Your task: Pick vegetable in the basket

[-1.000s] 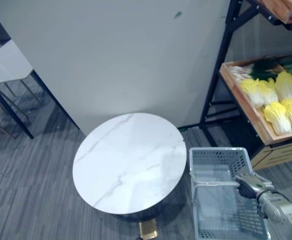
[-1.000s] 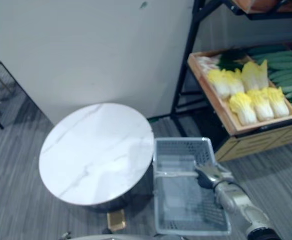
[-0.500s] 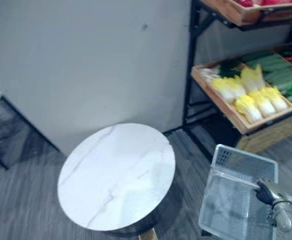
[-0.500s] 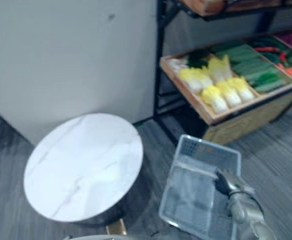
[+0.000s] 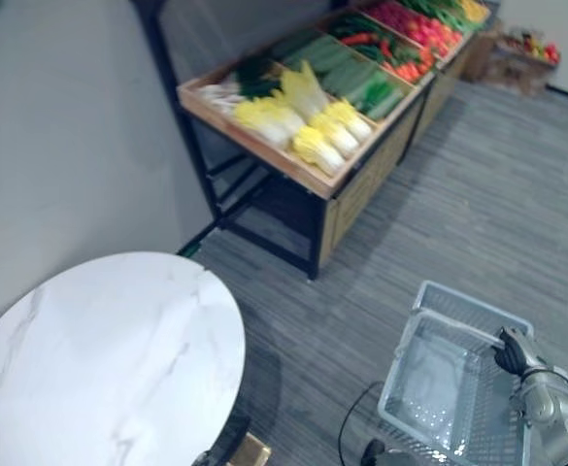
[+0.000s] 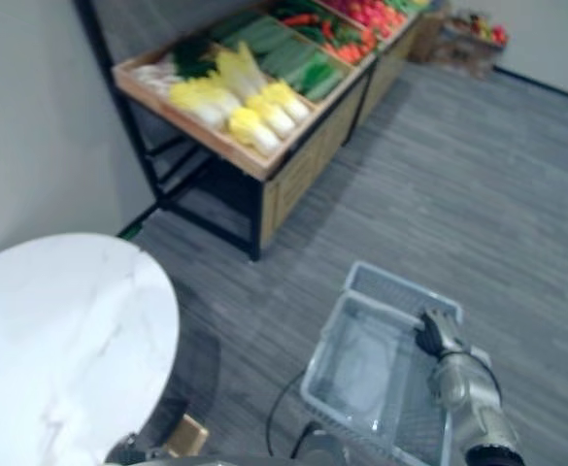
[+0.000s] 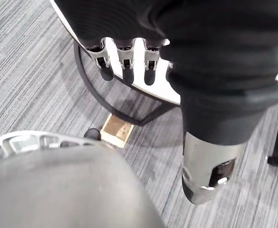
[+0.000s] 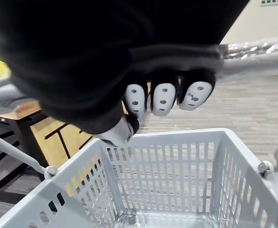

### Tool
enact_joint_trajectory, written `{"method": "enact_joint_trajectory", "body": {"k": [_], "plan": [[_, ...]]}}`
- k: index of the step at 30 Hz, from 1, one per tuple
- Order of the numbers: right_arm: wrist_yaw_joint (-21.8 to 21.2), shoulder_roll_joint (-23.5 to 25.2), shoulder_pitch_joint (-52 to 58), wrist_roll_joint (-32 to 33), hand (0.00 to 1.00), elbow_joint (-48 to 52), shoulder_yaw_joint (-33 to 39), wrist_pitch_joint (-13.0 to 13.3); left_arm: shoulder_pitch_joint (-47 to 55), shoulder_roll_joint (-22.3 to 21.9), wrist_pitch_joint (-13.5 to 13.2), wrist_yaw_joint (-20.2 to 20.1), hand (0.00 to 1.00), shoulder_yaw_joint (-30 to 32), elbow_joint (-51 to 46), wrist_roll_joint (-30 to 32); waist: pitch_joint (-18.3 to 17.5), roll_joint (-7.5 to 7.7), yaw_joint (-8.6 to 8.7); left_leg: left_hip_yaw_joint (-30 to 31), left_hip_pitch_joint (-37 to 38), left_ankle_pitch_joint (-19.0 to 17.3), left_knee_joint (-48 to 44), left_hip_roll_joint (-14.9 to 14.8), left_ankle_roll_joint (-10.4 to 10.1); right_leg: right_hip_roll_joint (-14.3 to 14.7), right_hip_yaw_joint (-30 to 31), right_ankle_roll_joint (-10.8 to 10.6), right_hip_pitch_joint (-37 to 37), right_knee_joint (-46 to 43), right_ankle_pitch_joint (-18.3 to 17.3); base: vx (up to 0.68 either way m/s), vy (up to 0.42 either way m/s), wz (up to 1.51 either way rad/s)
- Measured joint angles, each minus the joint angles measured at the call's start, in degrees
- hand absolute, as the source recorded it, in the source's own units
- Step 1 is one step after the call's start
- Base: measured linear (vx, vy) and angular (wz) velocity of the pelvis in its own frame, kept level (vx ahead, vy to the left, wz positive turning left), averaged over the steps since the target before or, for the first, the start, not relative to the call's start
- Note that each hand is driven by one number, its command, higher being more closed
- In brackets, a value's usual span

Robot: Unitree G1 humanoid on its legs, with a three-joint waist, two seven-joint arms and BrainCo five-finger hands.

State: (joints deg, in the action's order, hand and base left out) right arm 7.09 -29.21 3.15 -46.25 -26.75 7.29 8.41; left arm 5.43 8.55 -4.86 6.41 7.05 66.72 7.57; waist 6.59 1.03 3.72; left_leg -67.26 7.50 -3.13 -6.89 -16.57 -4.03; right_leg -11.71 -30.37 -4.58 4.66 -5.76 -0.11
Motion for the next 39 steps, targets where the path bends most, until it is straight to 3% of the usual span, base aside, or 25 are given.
{"method": "enact_joint_trajectory", "body": {"k": [1, 2, 3, 4, 6, 7, 8, 9, 10, 11, 14, 17, 20, 22, 23, 26, 29, 31, 32, 34, 35, 36, 39], "plan": [[0.0, -0.2, 0.2, 0.0, 1.00, 0.0, 0.0, -0.2, -0.2, -0.6, 0.0, 0.0, 0.00, 0.1, 0.1, 0.0, 0.1, -0.88, 0.01, 0.2, -0.3, 0.0, -1.0, -1.1, 0.0, 1.0, 0.3, 0.2, 0.0, 0.8, 0.1, -0.07, -0.262, -0.58], [0.0, -0.2, 1.5, -0.1, 1.00, -0.1, 0.1, -0.7, -0.8, -1.9, 0.0, -0.1, 0.00, 0.2, 0.5, 0.1, 0.4, -2.73, 0.49, 0.3, -0.3, 0.1, -4.4, -4.0, -0.1, 2.8, 0.6, 1.4, -0.6, 1.2, -0.2, -0.08, -0.140, -0.22], [0.0, -0.1, 2.2, -0.1, 1.00, -0.1, 0.1, -0.7, -0.9, -2.1, 0.0, 0.0, 0.00, 0.2, 0.4, 0.1, 0.3, -3.35, 0.75, 0.5, -0.2, 0.1, -6.6, -5.5, -0.1, 3.5, 0.7, 1.8, -1.2, 1.4, -0.4, -0.09, -0.152, -0.21], [0.0, -0.1, 3.6, -0.3, 1.00, 0.0, 0.1, -0.7, -1.0, -2.5, 0.0, -0.1, 0.00, 0.2, 0.4, 0.2, 0.3, -3.84, 0.92, 0.7, -0.1, 1.1, -11.3, -8.8, -1.5, 4.8, 1.0, 2.6, -2.2, 1.9, -0.9, -0.06, -0.123, -0.20], [0.0, -0.1, 5.5, -0.4, 1.00, 1.2, 0.1, -0.6, -1.2, -2.3, 0.0, -0.1, 0.00, 0.6, -0.1, 0.4, 0.5, -3.60, 0.88, 2.8, -0.2, 4.3, -17.4, -12.8, -1.9, 6.1, 2.7, 3.7, -3.0, 2.0, -1.6, -0.08, -0.191, -0.42], [0.1, 0.0, 6.0, -0.6, 1.00, 2.0, 0.1, -0.6, -1.0, -2.1, 0.0, 0.0, 0.00, 0.8, -0.8, 0.4, 0.8, -3.15, 0.80, 6.5, -0.5, 6.8, -20.6, -14.2, -1.1, 6.6, 4.5, 4.2, -3.7, 2.2, -2.0, -0.07, -0.174, -0.64], [0.1, 0.0, 6.0, -0.8, 1.00, 2.0, 0.1, -0.6, -0.9, -2.0, -0.1, 0.0, 0.00, 1.2, -1.0, 0.4, 0.9, -2.75, 0.70, 11.4, -1.7, 6.8, -22.7, -14.2, -1.4, 6.6, 6.1, 4.4, -4.4, 2.7, -2.2, -0.05, -0.109, -0.83], [0.3, 0.0, 5.6, -1.0, 1.00, 2.1, 0.1, -0.6, -0.6, -1.8, -0.2, 0.2, 0.00, 1.3, -1.0, 0.4, 1.1, -2.43, 0.66, 21.0, -4.0, 4.0, -24.9, -11.4, -2.5, 6.5, 8.5, 4.0, -4.7, 3.5, -2.5, -0.04, -0.063, -0.82], [0.5, 0.0, 5.4, -1.0, 1.00, 2.1, 0.1, -0.6, -0.6, -1.9, -0.2, 0.3, 0.00, 1.3, -1.1, 0.4, 1.1, -2.40, 0.57, 25.8, -5.3, 2.3, -25.3, -9.3, -3.1, 6.6, 9.6, 3.9, -4.7, 3.8, -2.5, -0.02, -0.050, -1.02], [0.8, 0.1, 5.2, -0.9, 1.00, 1.9, 0.1, -0.6, -0.5, -2.0, -0.1, 0.6, 0.00, 1.3, -1.3, 0.2, 1.2, -2.32, 0.30, 33.9, -6.8, -0.5, -24.3, -5.0, -3.5, 6.8, 12.5, 4.0, -4.6, 4.2, -2.5, 0.01, -0.013, -0.94], [1.3, 0.4, 4.8, -0.9, 1.00, 1.4, -0.7, -0.6, 1.2, -2.6, -0.4, 0.9, 0.00, 1.2, -1.8, -0.2, 1.2, -2.42, -1.39, 46.4, -7.6, -4.3, -14.1, 3.9, -3.7, 8.4, 18.7, 4.0, -4.0, 4.7, -2.5, 0.03, 0.023, -1.29], [1.4, 0.3, 4.7, -0.9, 1.00, 1.4, -0.8, -0.6, 1.7, -2.9, -1.6, 0.9, 0.00, 1.3, -1.9, -0.5, 1.7, -2.83, -2.29, 52.2, -8.7, -4.0, -3.1, 6.0, -3.7, 9.5, 22.9, 3.7, -2.5, 4.4, -2.3, 0.01, 0.102, -1.02], [1.5, -0.9, 3.7, -0.9, 1.00, 1.4, -1.2, -0.6, 1.7, -4.0, -2.3, 1.1, 0.00, 2.1, -2.3, -0.5, 2.6, -4.49, -2.65, 55.3, -10.0, -2.8, 0.1, 6.4, -3.7, 10.3, 28.0, 1.8, -0.6, 3.6, -1.1, 0.02, 0.173, -0.93], [1.5, -0.9, 3.7, -0.9, 1.00, 1.5, -2.2, -0.4, 1.7, -3.7, -2.3, 1.1, 0.00, 2.1, -2.3, -0.4, 2.5, -4.70, -2.48, 53.7, -10.0, -4.2, -0.4, 7.9, -2.5, 9.1, 30.3, 0.2, -0.9, 5.0, 0.0, 0.13, 0.278, -0.71], [1.5, -1.1, 3.7, -0.9, 1.00, 1.5, -2.7, -0.2, 1.6, -3.5, -2.2, 1.1, 0.00, 2.1, -2.2, -0.2, 2.8, -4.15, -2.42, 51.5, -9.1, -5.0, -0.4, 9.6, -1.4, 7.4, 31.8, -1.1, -1.0, 6.4, 1.9, 0.16, 0.300, -0.53], [1.3, -1.1, 3.8, -0.9, 1.00, 1.5, -3.2, -0.2, 1.5, -3.3, -2.2, 1.1, 0.00, 1.7, -2.2, 0.0, 2.8, -4.02, -2.42, 51.1, -8.5, -5.2, -0.3, 12.1, 0.1, 5.4, 32.5, -2.1, -1.5, 7.8, 2.6, 0.16, 0.201, -0.21], [1.2, -1.1, 3.9, -0.9, 1.00, 1.4, -3.2, -0.2, 1.4, -3.2, -2.1, 1.0, 0.00, 0.9, -2.4, 0.0, 2.9, -3.85, -2.62, 52.4, -7.3, -6.4, -0.1, 13.8, 1.9, 4.0, 32.4, -3.3, -1.8, 6.2, 1.2, 0.17, 0.160, -0.02], [1.2, -1.0, 3.9, -0.9, 1.00, 1.2, -3.2, -0.1, 1.3, -2.8, -2.1, 1.0, 0.00, -1.1, -2.4, 0.0, 3.2, -3.47, -2.78, 52.2, -5.1, -7.5, 0.7, 14.7, 2.8, 3.3, 32.5, -3.6, 0.7, -2.3, -2.4, 0.15, 0.156, -0.02], [1.3, -0.7, 3.5, -0.9, 1.00, 1.1, -3.2, -0.2, 1.3, -2.5, -2.1, 0.9, 0.00, -2.4, -2.4, 0.0, 3.3, -3.43, -2.90, 52.0, -3.9, -7.8, 1.2, 15.0, 3.1, 3.3, 32.5, -3.0, 4.2, -10.7, -3.6, 0.13, 0.168, -0.12], [1.9, 0.1, 2.3, -0.9, 1.00, 1.2, -2.8, -0.4, 1.3, -1.6, -2.1, 0.9, 0.00, -4.6, -2.4, 0.0, 3.5, -2.92, -2.50, 51.8, -1.4, -8.5, 2.2, 15.9, 4.3, 2.3, 31.6, -2.8, 9.3, -23.9, -3.6, 0.10, 0.130, 0.00], [2.3, 1.1, 2.0, -0.9, 1.00, 1.3, -2.1, -0.6, 1.3, -0.6, -2.1, 0.9, 0.00, -5.7, -2.4, -0.2, 4.2, -1.72, -2.25, 52.1, 1.0, -9.2, 3.1, 17.1, 5.2, 0.3, 30.1, -1.8, 11.6, -32.0, -2.9, 0.14, 0.119, 0.16], [2.5, 1.9, 2.0, -0.9, 1.00, 1.5, -1.3, -0.6, 1.3, -0.1, -2.0, 0.9, 0.00, -6.3, -2.4, -0.2, 4.4, -1.45, -2.21, 52.5, 2.6, -10.0, 3.2, 17.7, 6.1, -1.1, 29.2, -0.4, 13.9, -37.9, -2.8, 0.14, 0.109, 0.15], [2.5, 2.9, 1.9, -0.9, 1.00, 1.5, -1.0, -0.6, 0.9, 0.6, -1.9, 0.8, 0.00, -6.7, -2.7, -0.2, 4.7, -0.97, -1.99, 53.8, 4.1, -10.7, 3.8, 17.6, 7.0, -1.8, 24.8, 0.8, 16.2, -39.7, -7.2, 0.18, 0.049, 0.23]]}}
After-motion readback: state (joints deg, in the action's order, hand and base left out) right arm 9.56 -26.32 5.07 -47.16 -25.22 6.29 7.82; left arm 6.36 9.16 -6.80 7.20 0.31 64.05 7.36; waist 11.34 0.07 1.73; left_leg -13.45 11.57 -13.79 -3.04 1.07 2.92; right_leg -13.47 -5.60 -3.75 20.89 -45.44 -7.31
